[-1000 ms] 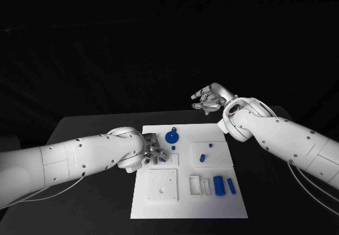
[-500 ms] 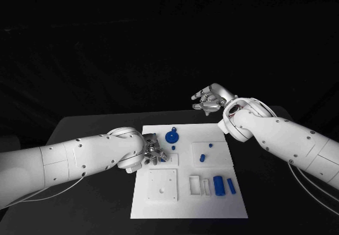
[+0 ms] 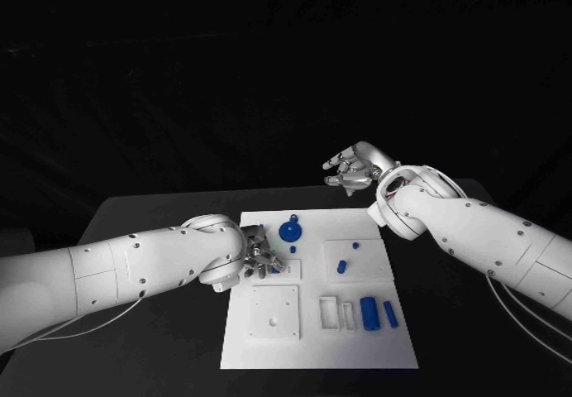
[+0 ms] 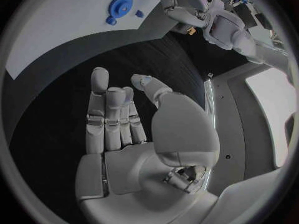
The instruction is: Assemble the parts on the task board
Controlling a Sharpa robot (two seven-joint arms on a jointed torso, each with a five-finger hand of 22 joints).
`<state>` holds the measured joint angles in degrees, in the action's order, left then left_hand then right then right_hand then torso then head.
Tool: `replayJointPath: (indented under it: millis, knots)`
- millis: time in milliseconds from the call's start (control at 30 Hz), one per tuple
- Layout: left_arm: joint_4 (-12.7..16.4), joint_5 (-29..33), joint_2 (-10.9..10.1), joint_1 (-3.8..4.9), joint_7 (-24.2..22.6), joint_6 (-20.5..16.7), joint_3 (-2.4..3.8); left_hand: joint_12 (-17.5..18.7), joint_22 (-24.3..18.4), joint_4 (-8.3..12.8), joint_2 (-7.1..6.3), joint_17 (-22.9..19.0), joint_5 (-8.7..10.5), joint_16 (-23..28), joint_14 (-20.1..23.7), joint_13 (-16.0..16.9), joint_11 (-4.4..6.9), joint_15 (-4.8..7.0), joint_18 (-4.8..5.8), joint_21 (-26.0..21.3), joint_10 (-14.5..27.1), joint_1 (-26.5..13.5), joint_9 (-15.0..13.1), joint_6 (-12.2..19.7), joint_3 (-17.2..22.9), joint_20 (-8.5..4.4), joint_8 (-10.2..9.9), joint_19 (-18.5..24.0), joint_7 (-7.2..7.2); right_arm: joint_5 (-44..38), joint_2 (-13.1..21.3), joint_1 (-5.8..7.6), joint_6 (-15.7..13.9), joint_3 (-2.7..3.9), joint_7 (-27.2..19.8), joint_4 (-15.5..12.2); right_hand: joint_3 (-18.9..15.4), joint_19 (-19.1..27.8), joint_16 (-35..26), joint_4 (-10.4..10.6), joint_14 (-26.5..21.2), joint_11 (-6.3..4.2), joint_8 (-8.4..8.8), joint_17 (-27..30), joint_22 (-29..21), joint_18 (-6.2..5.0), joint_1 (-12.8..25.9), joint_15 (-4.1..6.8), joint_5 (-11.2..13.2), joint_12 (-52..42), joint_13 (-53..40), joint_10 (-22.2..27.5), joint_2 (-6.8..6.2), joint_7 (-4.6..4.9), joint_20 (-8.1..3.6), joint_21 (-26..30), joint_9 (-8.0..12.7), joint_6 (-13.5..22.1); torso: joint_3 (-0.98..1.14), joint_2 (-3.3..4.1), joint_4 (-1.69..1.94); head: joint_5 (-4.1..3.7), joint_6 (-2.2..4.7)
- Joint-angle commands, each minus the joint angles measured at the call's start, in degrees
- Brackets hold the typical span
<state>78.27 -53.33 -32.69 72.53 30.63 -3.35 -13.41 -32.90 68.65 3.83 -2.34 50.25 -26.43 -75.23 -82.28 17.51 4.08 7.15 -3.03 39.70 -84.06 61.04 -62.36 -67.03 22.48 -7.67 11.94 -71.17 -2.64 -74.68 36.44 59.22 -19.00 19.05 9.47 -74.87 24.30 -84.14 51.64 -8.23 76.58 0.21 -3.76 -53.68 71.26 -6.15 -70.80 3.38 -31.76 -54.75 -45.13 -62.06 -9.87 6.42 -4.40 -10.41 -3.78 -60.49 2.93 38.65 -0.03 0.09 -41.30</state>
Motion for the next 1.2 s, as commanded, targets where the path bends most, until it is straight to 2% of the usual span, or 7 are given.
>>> replayJointPath:
  millis: [33, 233, 600, 800, 933, 1033, 1200]
  knots:
    - [-0.12, -0.16, 0.21, -0.55, 1.31, 2.13, -0.41, -0.34, 0.18, 2.90, 0.91, 0.11, 0.12, -0.35, -0.35, -0.02, 0.49, 0.12, -0.13, -0.47, -2.53, 0.27, -3.81, -4.52, 2.82, 0.04, 0.36, -0.54, 5.04, -0.62, -0.05, -0.05, 0.87, 0.02, -0.07, 0.00, 0.36, -1.31, -0.21, 0.05, -0.05, -0.15, 0.21, -0.06, 0.11, -0.67, 0.71, 0.22, -0.18, 0.10, 0.02, 0.26, -0.07, -0.05, -0.30, 0.26, 0.06, -0.21, 0.02, -0.01, -0.02, 0.01, -0.05]
    - [-0.15, -0.14, 0.38, -0.55, 1.33, 2.23, -0.41, -0.52, 0.58, 2.62, 0.69, 0.25, 0.84, -0.48, -0.35, 0.01, 0.49, 0.14, -0.14, -0.77, -2.53, 0.18, -3.82, -4.59, 2.36, 0.08, 0.61, -0.65, 5.13, -0.63, -0.04, -0.06, 0.90, 0.02, -0.06, 0.01, 0.26, -1.31, -0.21, 0.09, -0.05, -0.16, 0.21, -0.06, 0.12, -0.67, 0.76, 0.21, -0.08, 0.07, 0.00, 0.26, -0.08, -0.06, -0.29, 0.29, 0.06, -0.20, 0.07, -0.01, -0.01, -0.03, -0.04]
    - [-0.74, -0.06, 0.82, -0.60, 1.21, 2.43, -0.41, -0.75, 1.21, 1.21, 0.58, 0.35, 5.86, -0.57, -0.36, 0.01, 0.52, 0.19, -0.05, -1.46, -2.53, 0.68, -4.61, -4.59, 0.19, 0.09, 1.49, -0.94, 5.39, -0.51, -0.04, -0.07, 0.79, 0.02, -0.06, 0.04, -2.20, -1.66, -0.19, 1.51, 0.07, -0.13, 0.21, -0.02, -0.53, -0.53, 0.86, 0.13, 2.50, -0.29, -0.25, 0.28, 0.54, -0.12, -0.20, 0.95, 0.06, -0.02, 0.05, 0.00, -0.06, -0.14, -0.02]
    - [-1.19, 0.09, 1.10, -0.86, 1.22, 2.41, -0.40, -0.97, 1.60, -0.60, 0.44, 0.36, 11.03, -0.63, -0.35, 0.06, 0.57, 0.22, 0.02, -1.94, -2.53, 0.90, -4.90, -4.66, -2.18, 0.07, 1.79, -1.20, 5.58, -0.46, -0.04, -0.07, 0.77, 0.02, -0.05, 0.05, -2.30, -1.67, -0.19, 1.60, 0.08, -0.13, 0.20, -0.01, -0.58, -0.52, 0.83, 0.14, 2.63, -0.31, -0.26, 0.27, 0.58, -0.13, -0.20, 0.99, 0.06, -0.03, 0.06, 0.01, -0.01, -0.30, -0.04]
    - [-1.40, 0.12, 1.21, -0.95, 1.27, 2.44, -0.40, -1.09, 1.82, -2.32, 0.05, 0.42, 16.83, -0.68, -0.37, 0.08, 0.61, 0.25, 0.04, -2.20, -2.53, 0.87, -4.95, -4.96, -4.33, 0.06, 1.92, -1.33, 5.73, -0.45, -0.06, -0.09, 0.76, 0.02, -0.06, 0.07, -2.50, -1.71, -0.19, 1.78, 0.09, -0.13, 0.22, 0.00, -0.68, -0.51, 0.79, 0.13, 2.65, -0.32, -0.26, 0.28, 0.59, -0.12, -0.19, 1.04, 0.06, 0.01, 0.08, 0.01, 0.02, -0.31, -0.06]
    - [-1.51, 0.13, 1.24, -0.98, 1.29, 2.53, -0.40, -1.14, 2.36, -5.31, -0.91, 0.47, 18.23, -0.76, -0.38, 0.06, 0.62, 0.27, 0.09, -2.83, -2.53, 2.54, -4.87, -5.16, -6.16, 0.05, 1.87, -1.61, 5.77, -0.44, -0.07, -0.12, 0.77, 0.02, -0.06, 0.08, -2.50, -1.71, -0.19, 1.78, 0.09, -0.13, 0.22, 0.00, -0.68, -0.51, 0.79, 0.13, 2.65, -0.32, -0.26, 0.28, 0.59, -0.12, -0.19, 1.04, 0.06, 0.01, 0.04, -0.01, 0.02, -0.31, -0.13]
    - [-1.64, 0.10, 1.17, -1.00, 1.25, 2.64, -0.40, -1.20, 2.77, -7.27, -2.10, 0.36, 21.71, -0.71, -0.33, 0.07, 0.62, 0.26, 0.15, -3.21, -2.53, 2.62, -4.92, -5.45, -6.36, 0.04, 1.95, -1.71, 5.78, -0.46, -0.03, -0.17, 0.57, 0.02, -0.11, 0.07, -2.56, -1.75, -0.17, 1.80, 0.11, -0.14, 0.21, 0.01, -0.75, -0.51, 0.60, 0.14, 2.63, -0.32, -0.26, 0.27, 0.63, -0.12, -0.21, 1.05, 0.06, 0.01, 0.05, -0.02, -0.01, -0.34, -0.12]
